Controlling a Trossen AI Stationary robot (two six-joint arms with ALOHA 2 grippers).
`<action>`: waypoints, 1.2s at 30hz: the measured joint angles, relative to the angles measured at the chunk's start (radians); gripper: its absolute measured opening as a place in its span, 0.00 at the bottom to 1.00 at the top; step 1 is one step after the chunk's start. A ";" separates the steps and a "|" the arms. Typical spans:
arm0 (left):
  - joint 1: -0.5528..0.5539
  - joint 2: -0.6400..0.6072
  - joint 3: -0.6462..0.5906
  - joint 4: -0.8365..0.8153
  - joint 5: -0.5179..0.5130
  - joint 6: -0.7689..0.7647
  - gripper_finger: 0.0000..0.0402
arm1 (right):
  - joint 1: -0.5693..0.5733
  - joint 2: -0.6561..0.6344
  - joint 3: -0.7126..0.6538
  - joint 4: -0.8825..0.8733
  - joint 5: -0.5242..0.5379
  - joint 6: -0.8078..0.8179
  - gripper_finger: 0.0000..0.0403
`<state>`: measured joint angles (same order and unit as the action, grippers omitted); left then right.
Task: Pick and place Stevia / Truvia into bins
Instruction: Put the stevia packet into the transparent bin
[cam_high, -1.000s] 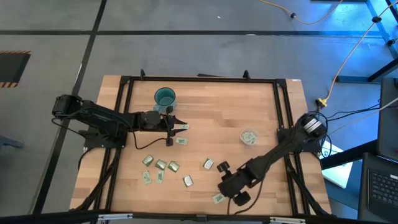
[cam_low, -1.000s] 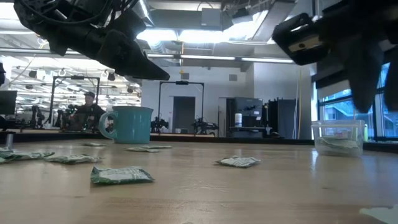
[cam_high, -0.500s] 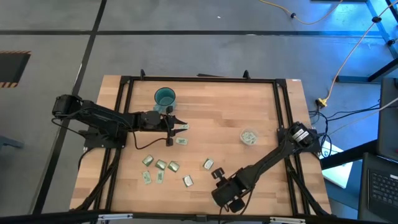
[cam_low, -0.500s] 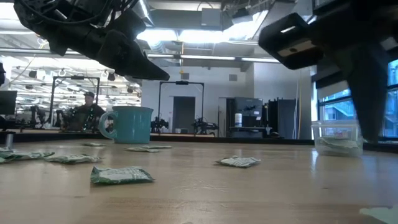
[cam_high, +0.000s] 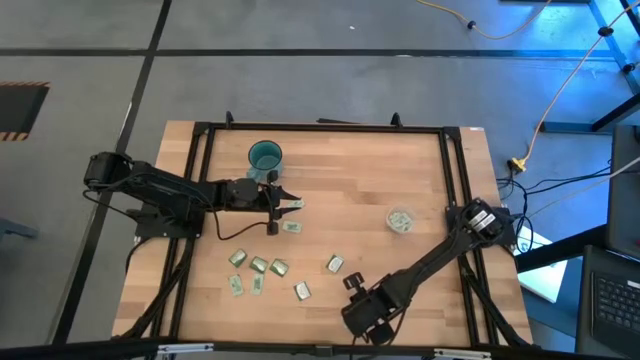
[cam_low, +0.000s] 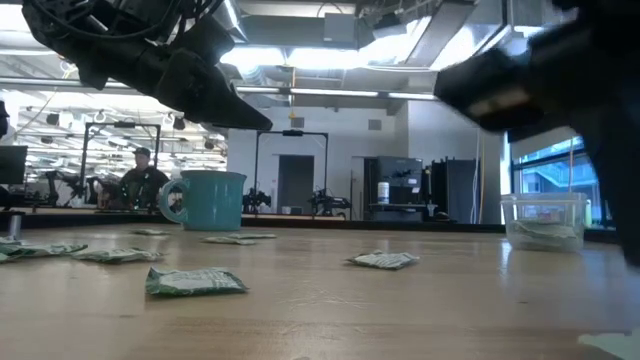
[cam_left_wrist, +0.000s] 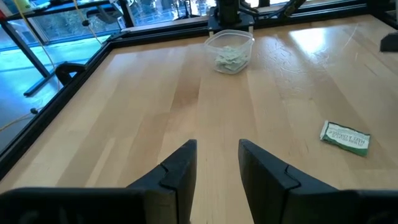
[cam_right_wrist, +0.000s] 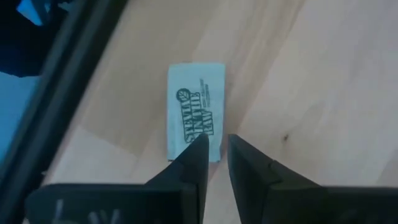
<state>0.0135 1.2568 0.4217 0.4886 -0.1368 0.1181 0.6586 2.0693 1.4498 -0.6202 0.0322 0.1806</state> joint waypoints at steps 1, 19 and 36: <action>0.000 0.000 0.000 -0.001 0.000 0.000 0.28 | 0.000 0.011 0.000 0.007 -0.004 0.000 0.16; 0.000 0.000 0.000 -0.045 0.000 0.000 0.28 | 0.001 0.052 0.003 -0.007 -0.026 0.050 0.01; 0.000 0.000 0.000 -0.044 0.000 -0.002 0.28 | -0.034 -0.135 0.129 -0.415 0.080 0.108 0.00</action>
<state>0.0135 1.2566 0.4213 0.4442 -0.1369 0.1164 0.6241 1.9343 1.5783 -1.0355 0.1119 0.2891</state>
